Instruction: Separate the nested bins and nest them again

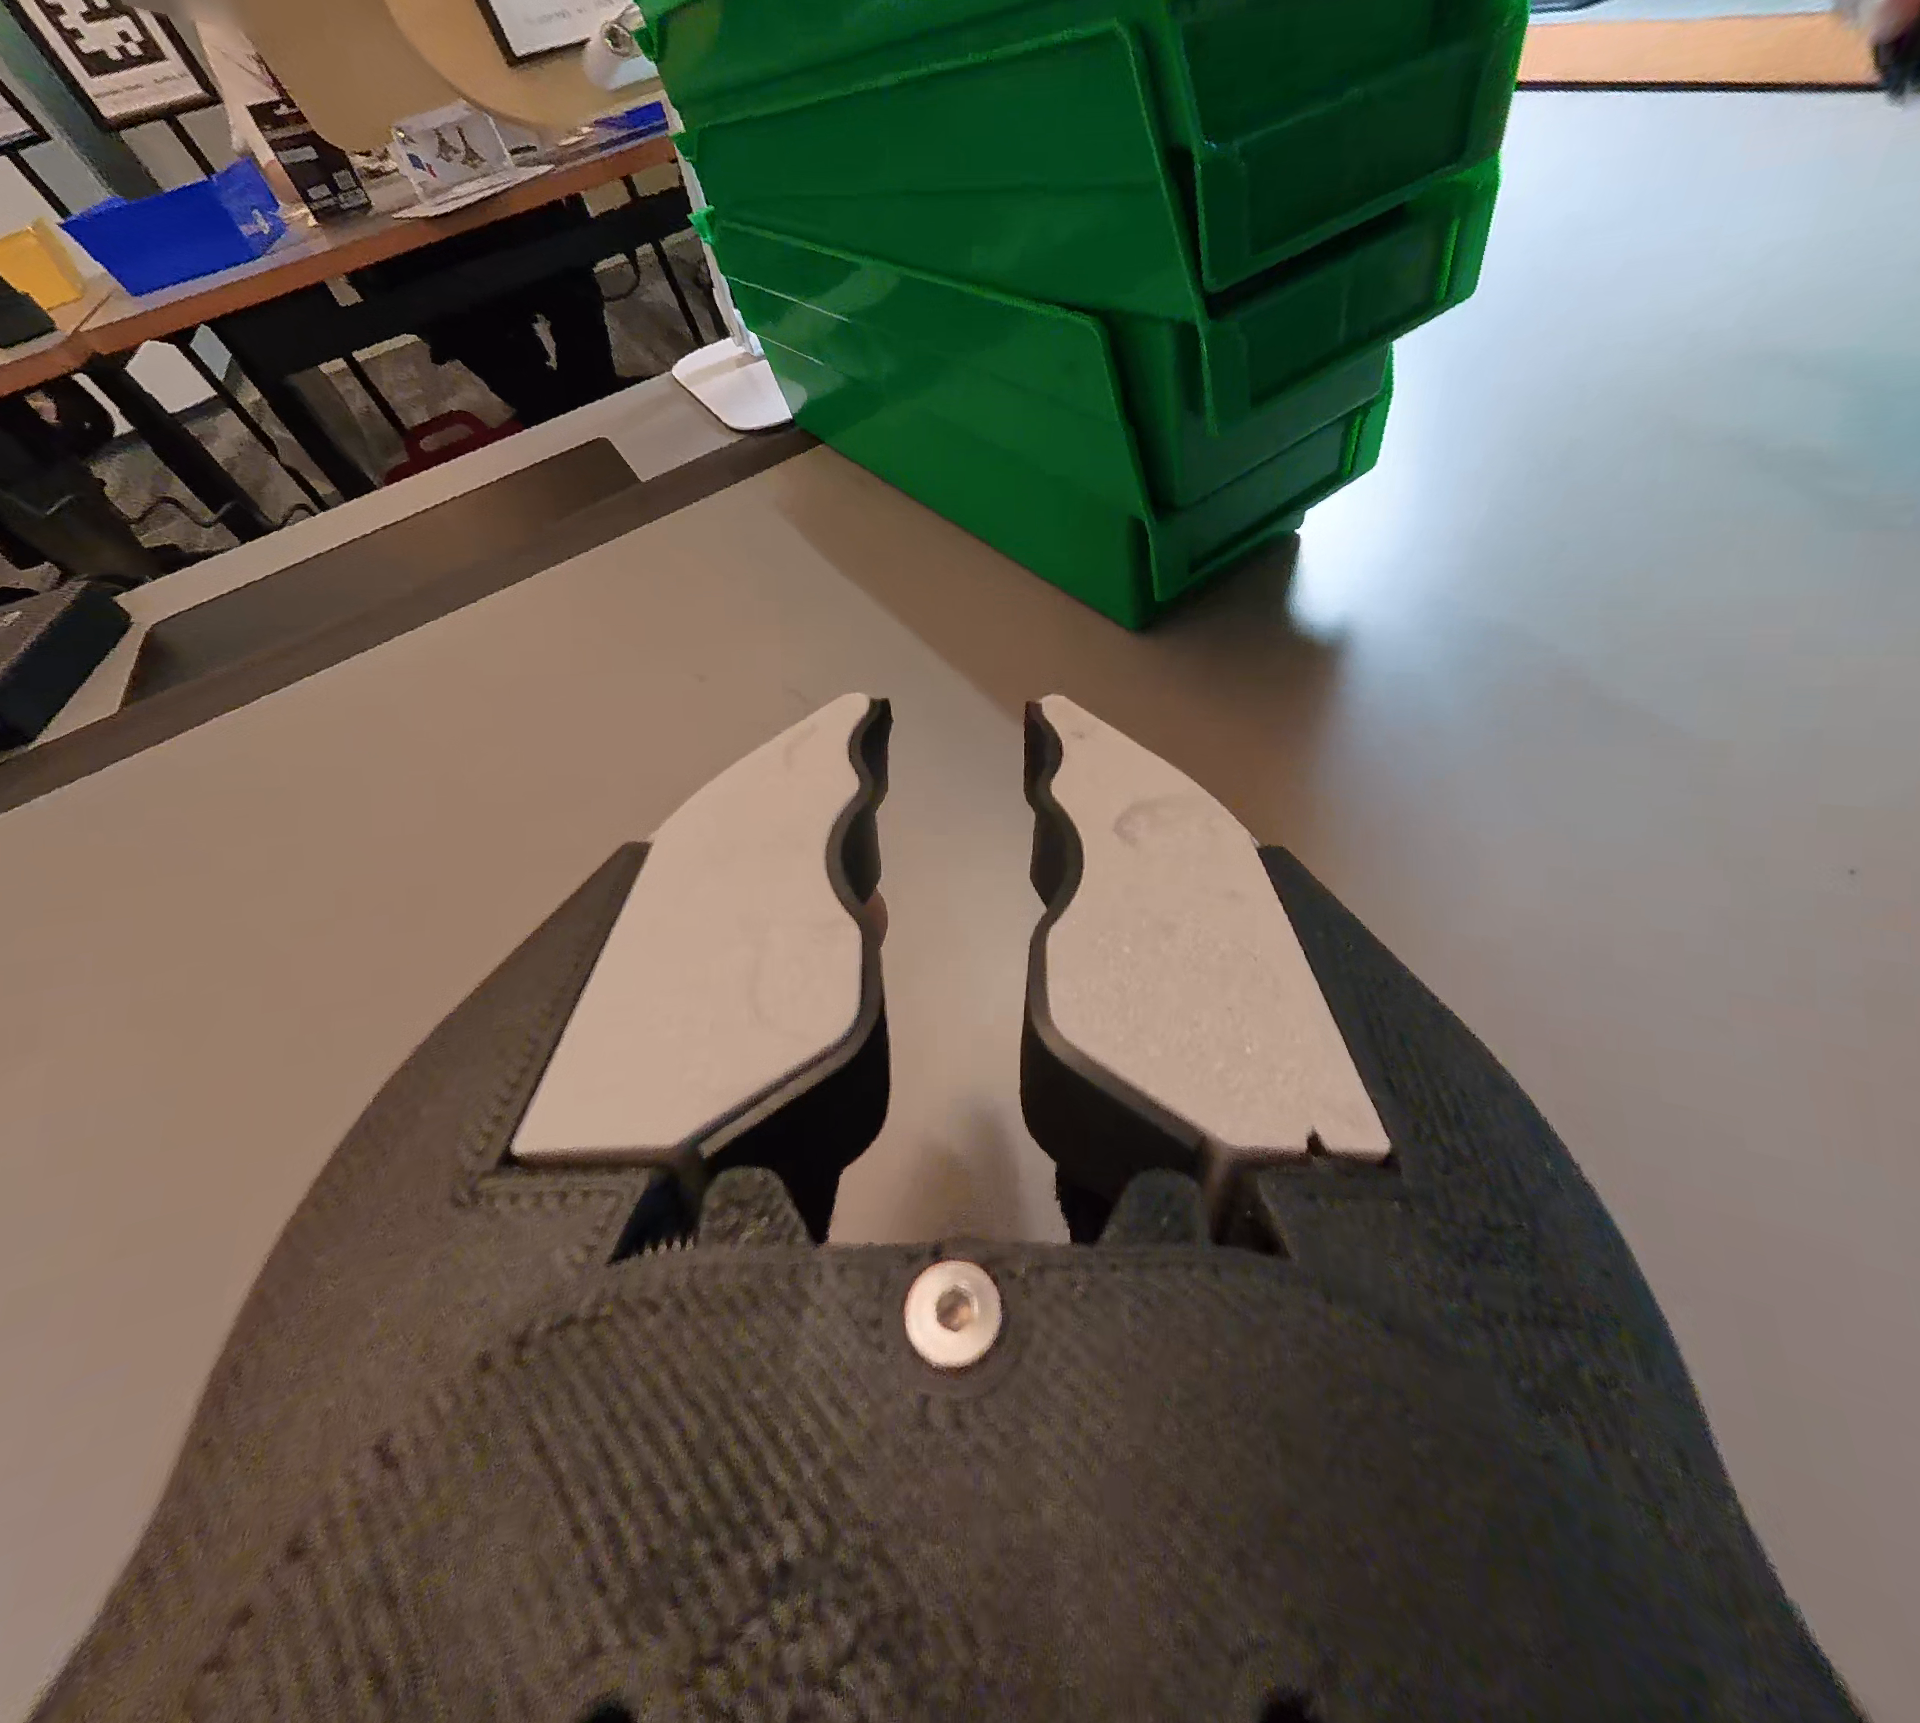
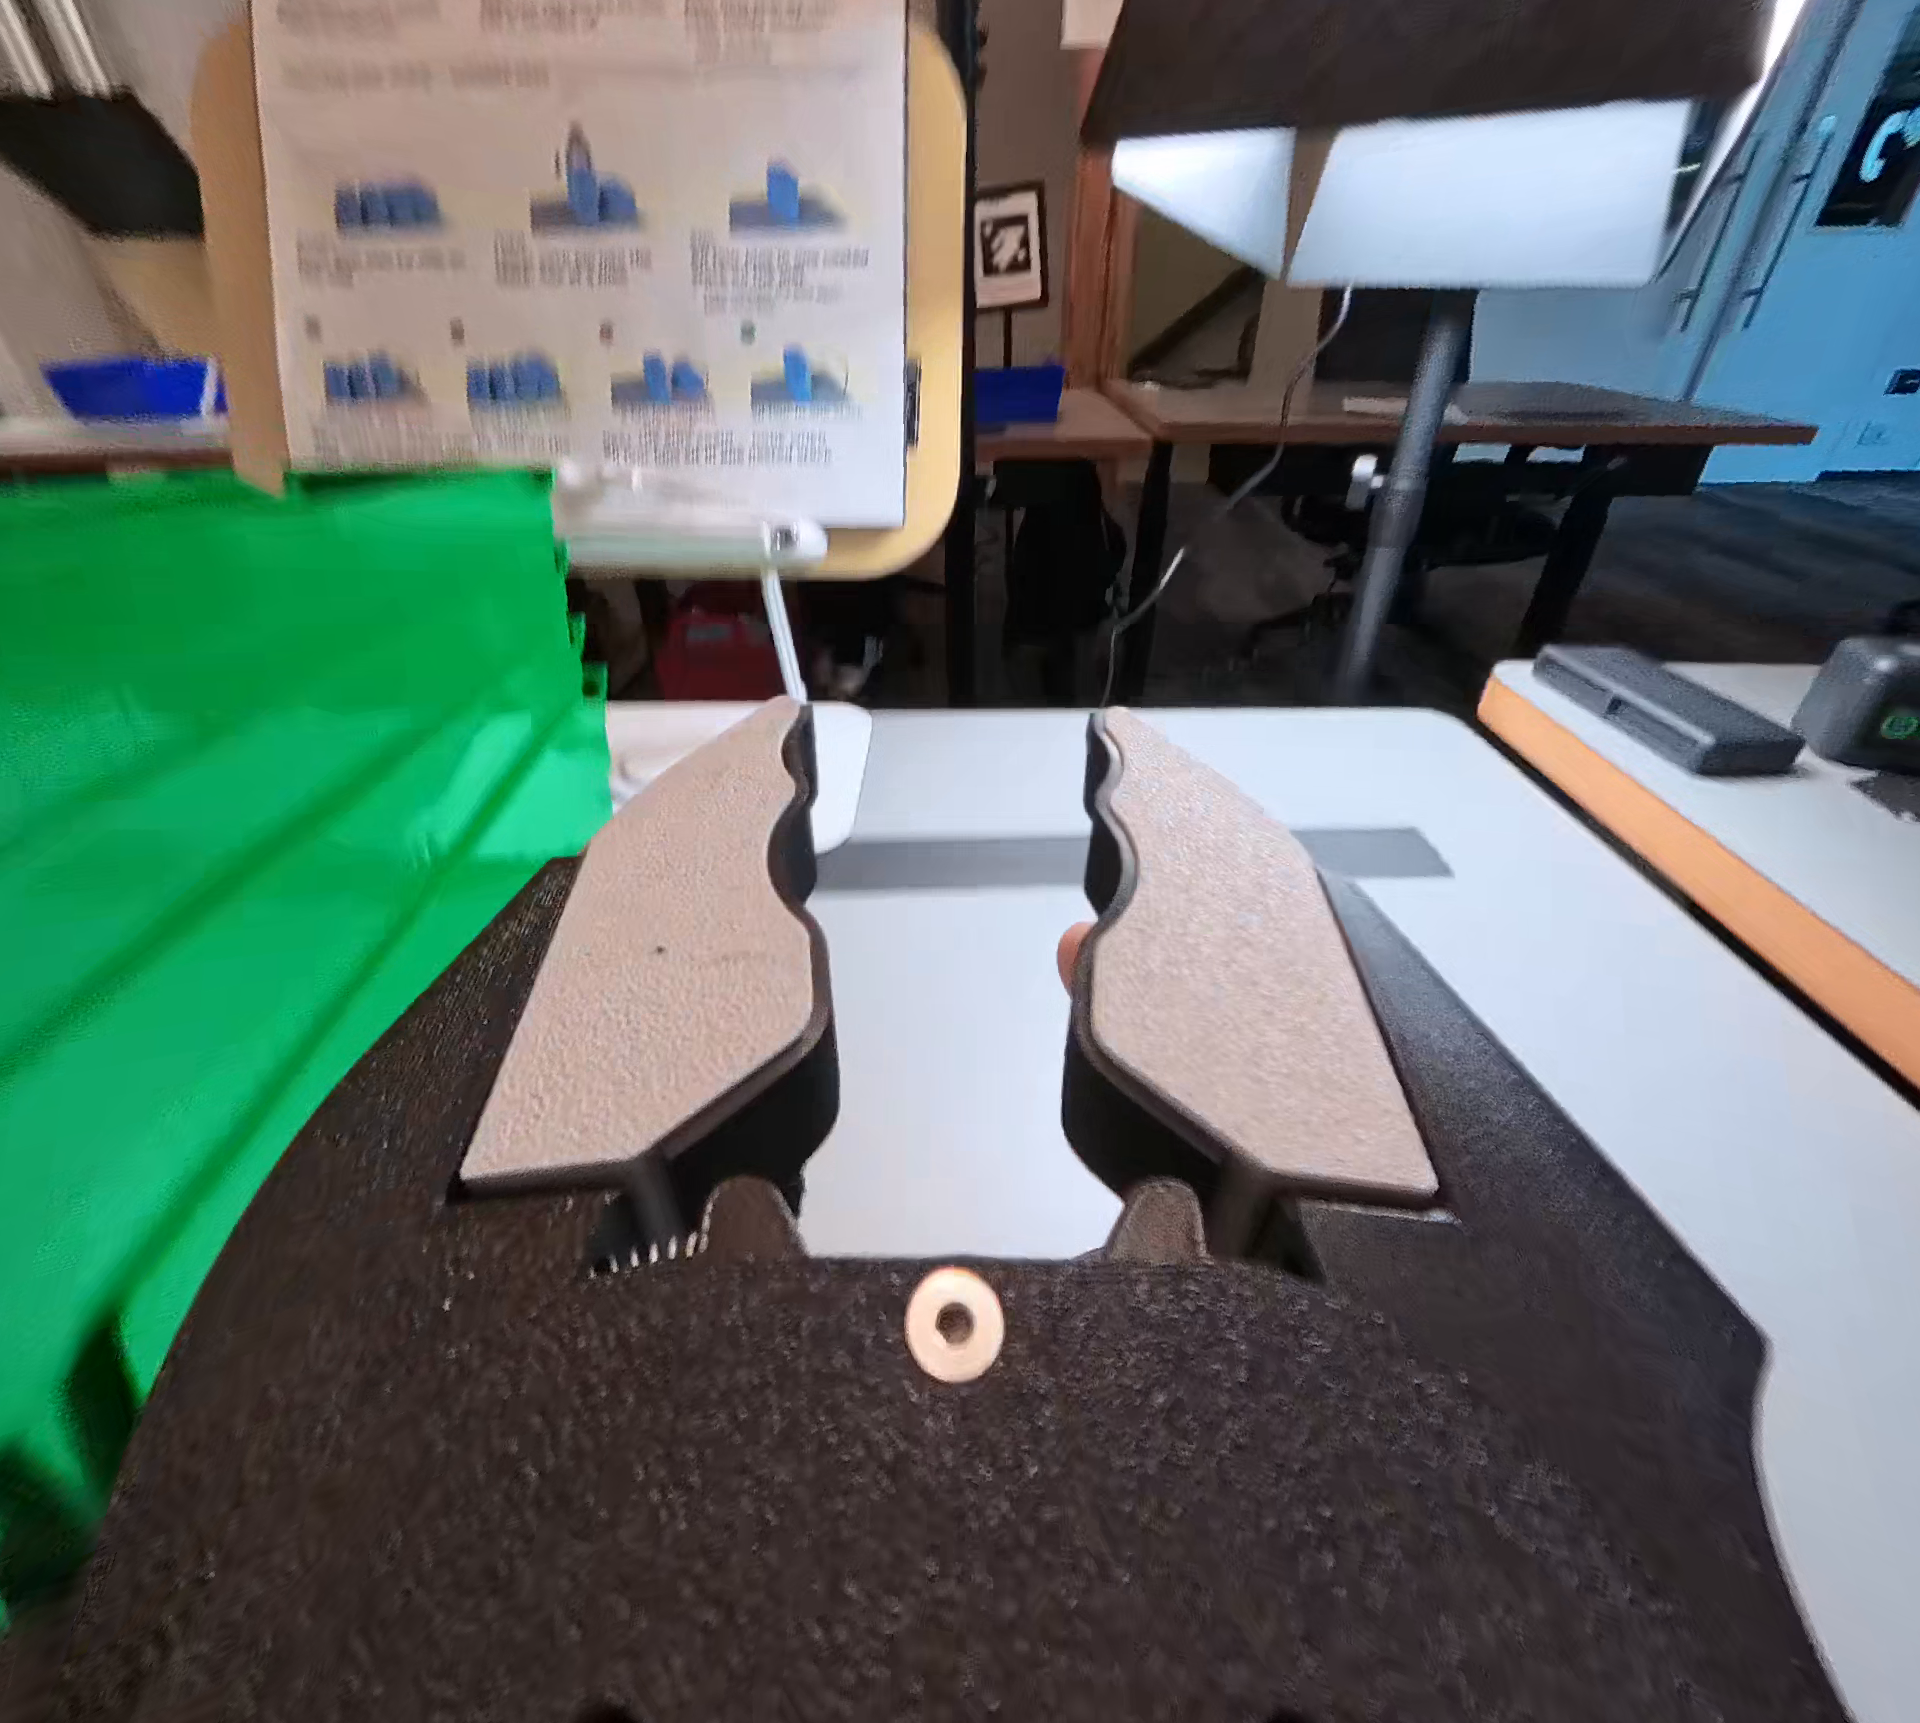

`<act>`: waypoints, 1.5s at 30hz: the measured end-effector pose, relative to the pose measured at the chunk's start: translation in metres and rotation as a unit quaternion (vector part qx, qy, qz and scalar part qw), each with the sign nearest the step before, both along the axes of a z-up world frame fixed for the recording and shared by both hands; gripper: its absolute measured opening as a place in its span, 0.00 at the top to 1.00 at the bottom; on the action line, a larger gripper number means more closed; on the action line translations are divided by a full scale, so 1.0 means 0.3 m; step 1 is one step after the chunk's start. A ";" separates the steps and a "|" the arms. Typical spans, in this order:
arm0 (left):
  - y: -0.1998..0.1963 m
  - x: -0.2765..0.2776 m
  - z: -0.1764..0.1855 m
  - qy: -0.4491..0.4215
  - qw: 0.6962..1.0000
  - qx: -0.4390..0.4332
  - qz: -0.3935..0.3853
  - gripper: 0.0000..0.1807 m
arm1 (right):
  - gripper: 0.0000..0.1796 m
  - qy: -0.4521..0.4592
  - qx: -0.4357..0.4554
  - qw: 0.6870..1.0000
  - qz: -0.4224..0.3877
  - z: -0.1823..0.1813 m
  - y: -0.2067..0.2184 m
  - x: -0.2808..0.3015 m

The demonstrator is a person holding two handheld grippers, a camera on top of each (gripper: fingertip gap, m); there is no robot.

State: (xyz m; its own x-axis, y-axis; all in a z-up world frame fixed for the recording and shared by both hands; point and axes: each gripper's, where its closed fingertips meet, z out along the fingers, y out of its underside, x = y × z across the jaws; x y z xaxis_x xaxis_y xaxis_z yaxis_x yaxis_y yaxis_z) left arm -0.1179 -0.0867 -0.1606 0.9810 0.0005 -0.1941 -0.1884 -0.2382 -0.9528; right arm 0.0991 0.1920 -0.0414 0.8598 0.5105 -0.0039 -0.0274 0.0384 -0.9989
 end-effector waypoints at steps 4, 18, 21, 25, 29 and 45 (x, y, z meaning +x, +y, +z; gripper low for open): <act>-0.005 0.000 0.006 0.000 1.000 0.004 0.000 0.86 | 0.72 0.086 0.000 0.996 -0.005 0.208 0.025 -0.029; -0.037 -0.017 0.061 0.003 0.999 0.034 0.002 0.86 | 0.72 0.201 -0.011 0.979 -0.039 0.234 0.051 0.119; -0.034 -0.018 0.065 0.007 0.999 0.037 0.004 0.86 | 0.70 0.155 -0.020 0.988 -0.018 0.189 0.073 0.138; -0.025 -0.036 0.083 -0.006 0.999 0.047 0.013 0.84 | 0.69 0.046 -0.012 0.999 0.008 0.087 0.067 0.152; -0.008 -0.042 0.142 0.002 0.998 0.059 0.008 0.83 | 0.68 -0.053 -0.014 0.997 0.053 -0.081 0.007 0.156; 0.304 0.340 0.391 0.250 0.928 -0.141 -0.237 0.75 | 0.68 -0.142 -0.040 0.975 0.164 -0.343 -0.094 0.108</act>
